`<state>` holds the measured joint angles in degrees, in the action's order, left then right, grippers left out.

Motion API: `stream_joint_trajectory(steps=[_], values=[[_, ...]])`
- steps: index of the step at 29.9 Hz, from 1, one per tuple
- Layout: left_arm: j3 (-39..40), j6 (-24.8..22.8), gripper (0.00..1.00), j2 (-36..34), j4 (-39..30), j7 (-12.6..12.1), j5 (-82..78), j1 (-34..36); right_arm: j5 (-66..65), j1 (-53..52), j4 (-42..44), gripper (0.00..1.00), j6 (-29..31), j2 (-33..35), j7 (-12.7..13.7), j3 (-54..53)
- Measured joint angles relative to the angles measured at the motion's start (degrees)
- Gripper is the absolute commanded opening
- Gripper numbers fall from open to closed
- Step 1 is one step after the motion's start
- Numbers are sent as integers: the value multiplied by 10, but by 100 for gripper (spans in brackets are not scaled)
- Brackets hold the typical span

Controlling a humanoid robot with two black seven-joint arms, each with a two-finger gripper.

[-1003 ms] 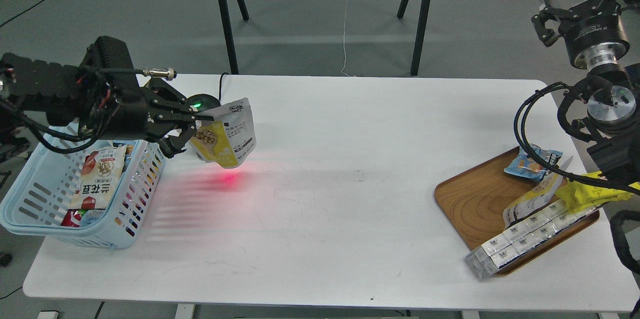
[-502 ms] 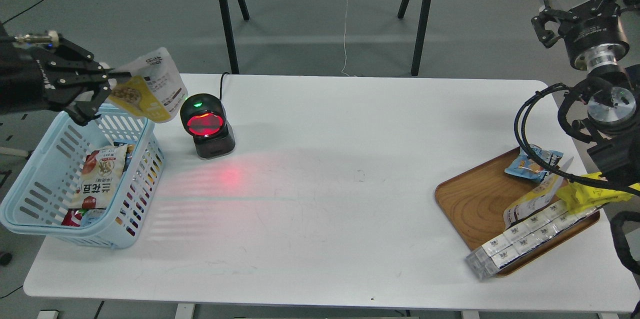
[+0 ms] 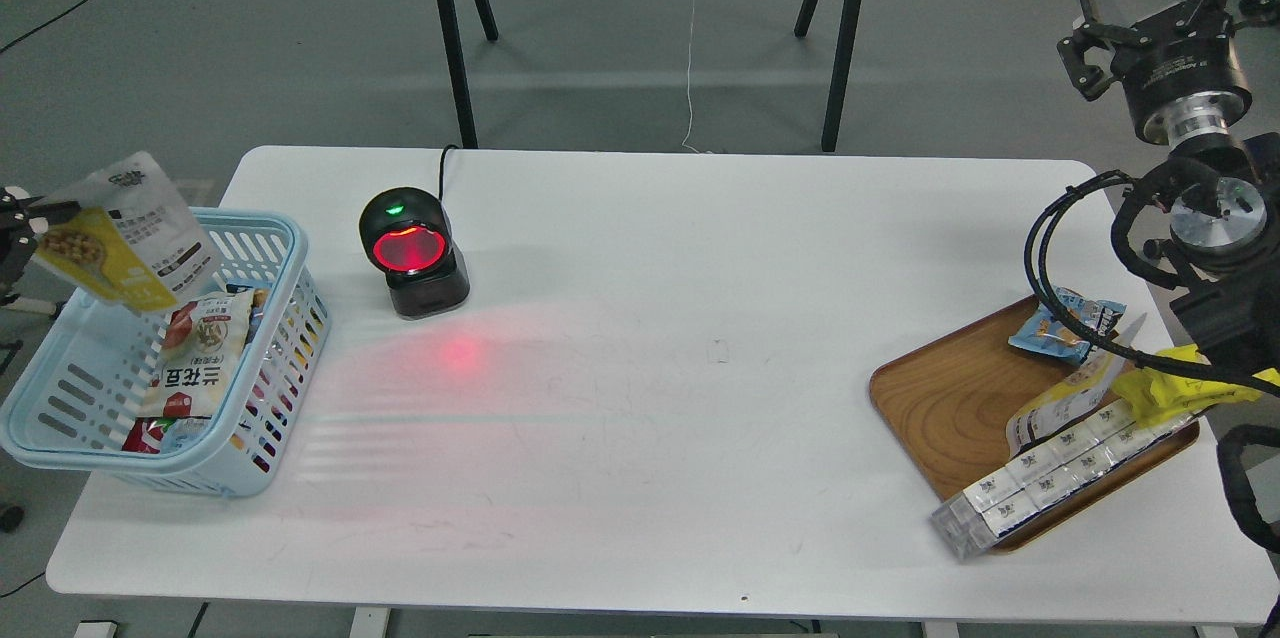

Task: Scan snack and place in basket

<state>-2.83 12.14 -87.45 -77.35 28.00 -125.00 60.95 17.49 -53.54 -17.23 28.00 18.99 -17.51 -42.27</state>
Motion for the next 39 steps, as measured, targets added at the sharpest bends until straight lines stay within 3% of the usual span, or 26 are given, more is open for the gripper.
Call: stream_joint_trajectory(steps=[10, 14, 18, 25, 27, 29, 34, 39], values=[[-45, 16, 5, 6, 15, 0, 0, -1, 0, 0, 1, 99, 0, -1, -1, 0], [-48, 17, 19, 6, 19, 0, 0, -1, 0, 0, 1, 99, 0, -1, -1, 0], [-48, 18, 26, 6, 19, 0, 0, -1, 0, 0, 1, 99, 0, -1, -1, 0], [-43, 31, 52, 7, 19, 0, 7, 1, 0, 0, 1, 99, 0, -1, -1, 0], [-35, 31, 66, 18, 20, 0, 74, 3, 0, 0, 1, 99, 0, 0, 0, 0], [-23, 27, 68, 38, 23, 0, 162, 5, 0, 0, 1, 99, 0, 0, 0, 0], [22, -25, 68, 106, 58, 0, 328, 7, 0, -4, 3, 99, 0, 4, 0, 0], [111, -139, 73, 203, 109, 0, 477, 8, 0, -5, 3, 99, 0, 8, 0, -2]])
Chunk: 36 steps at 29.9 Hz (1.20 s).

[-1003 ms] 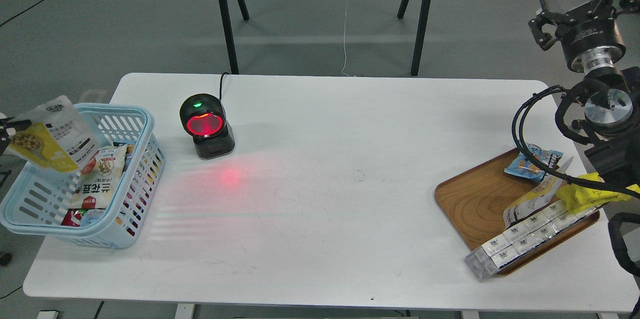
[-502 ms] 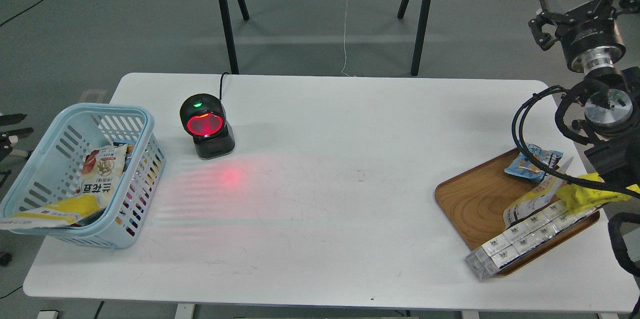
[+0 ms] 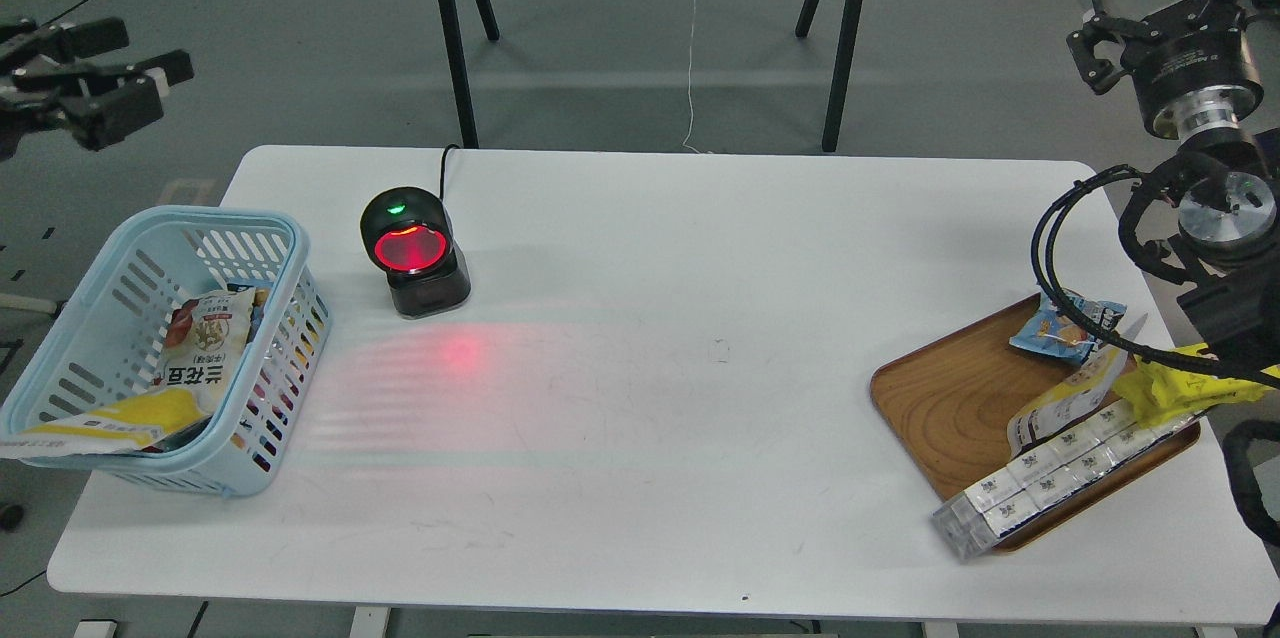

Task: Scan snack and place in basket

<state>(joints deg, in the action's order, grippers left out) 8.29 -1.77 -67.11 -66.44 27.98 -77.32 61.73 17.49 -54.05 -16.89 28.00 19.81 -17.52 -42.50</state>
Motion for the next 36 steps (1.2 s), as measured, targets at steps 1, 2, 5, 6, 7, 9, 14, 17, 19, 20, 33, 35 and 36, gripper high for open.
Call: stream_joint_trajectory(steps=[1, 2, 5, 6, 7, 9, 14, 17, 19, 20, 33, 35, 36], values=[[16, -24, 75, 19, 16, 0, 35, 0, 0, 0, 0, 99, 0, 1, 0, 0], [29, -47, 77, 32, 33, 0, 55, 0, 0, 0, 0, 99, 0, 2, 0, 0], [66, -106, 82, 92, 96, 0, 127, 0, 0, 0, 0, 99, 0, 3, 4, 0], [80, -122, 84, 117, 117, 0, 151, 0, 0, 0, 0, 99, 0, 3, 5, 0], [94, -135, 86, 141, 135, 0, 174, 0, 0, 0, -1, 99, 0, 3, 5, 0], [118, -158, 91, 173, 163, 0, 221, 0, 0, -1, -1, 99, 0, 3, 5, 0], [160, -201, 99, 247, 222, 0, 370, 0, 0, -1, 0, 99, 0, 3, 5, -2], [172, -207, 99, 288, 267, -14, 498, -1, 0, -1, 2, 99, 0, 3, 7, -4], [179, -210, 99, 312, 299, -44, 579, -2, 1, -1, 4, 98, 0, 3, 7, -5], [183, -212, 99, 323, 317, -59, 621, -3, 1, -1, 5, 98, 0, 2, 7, -5], [259, -262, 99, 493, 473, -98, 876, -26, 7, 6, 6, 99, 0, -7, 36, -47], [266, -262, 99, 505, 474, -99, 887, -41, 7, 7, 6, 99, 0, -10, 36, -52], [268, -262, 99, 513, 475, -99, 891, -47, 7, 7, 6, 99, 0, -12, 35, -53]])
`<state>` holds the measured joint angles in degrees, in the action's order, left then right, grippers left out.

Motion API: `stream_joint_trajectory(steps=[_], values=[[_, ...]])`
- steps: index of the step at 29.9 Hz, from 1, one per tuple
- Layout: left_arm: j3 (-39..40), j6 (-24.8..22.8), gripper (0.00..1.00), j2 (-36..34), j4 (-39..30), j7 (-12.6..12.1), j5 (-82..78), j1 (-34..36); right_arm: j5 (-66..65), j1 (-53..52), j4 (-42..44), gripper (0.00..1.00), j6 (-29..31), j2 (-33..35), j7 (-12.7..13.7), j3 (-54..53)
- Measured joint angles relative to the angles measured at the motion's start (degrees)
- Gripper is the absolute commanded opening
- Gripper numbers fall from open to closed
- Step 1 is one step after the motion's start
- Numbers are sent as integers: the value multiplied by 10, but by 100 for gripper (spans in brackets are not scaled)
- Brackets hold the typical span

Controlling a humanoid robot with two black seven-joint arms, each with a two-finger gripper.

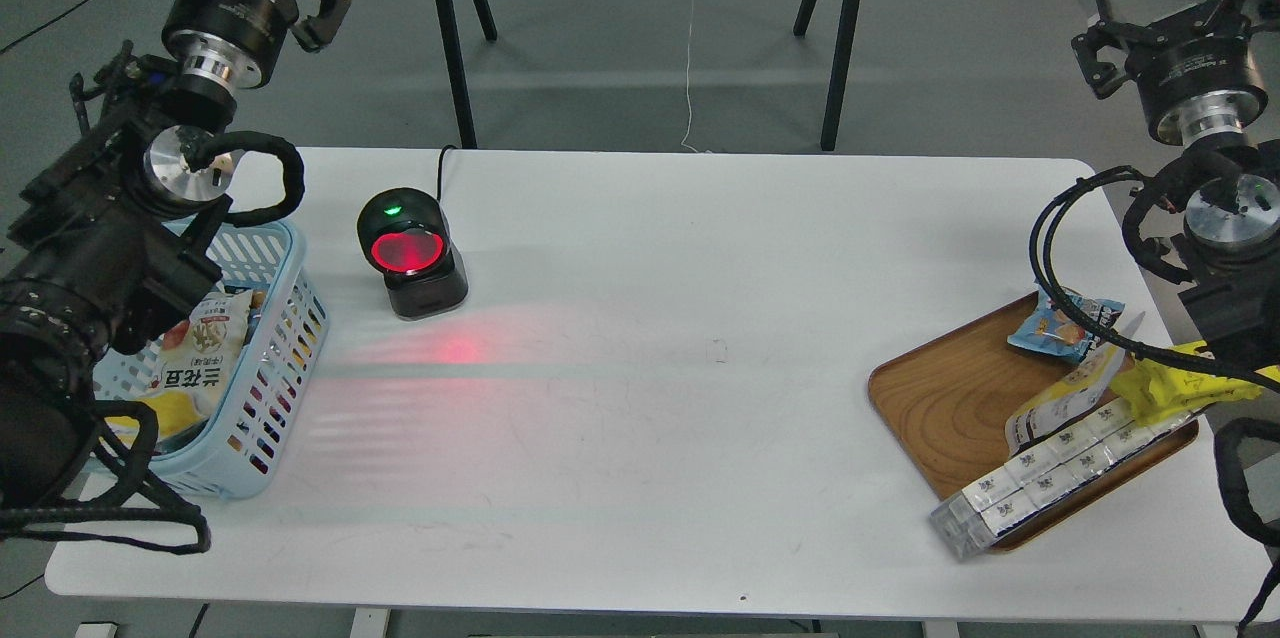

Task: Scan snack and place in basket

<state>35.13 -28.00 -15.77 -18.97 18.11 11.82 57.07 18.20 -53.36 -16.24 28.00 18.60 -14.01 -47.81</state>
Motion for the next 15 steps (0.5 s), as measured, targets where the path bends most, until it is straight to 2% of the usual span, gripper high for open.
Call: stream_joint_trajectory(steps=[6, 15], values=[[1, 0, 99, 24, 0, 0, 4, -15, -1, 1, 2, 99, 0, -5, -4, 7], [-2, 0, 99, 2, -6, 2, 2, -35, -3, -2, -1, 99, 0, -4, -3, 14]])
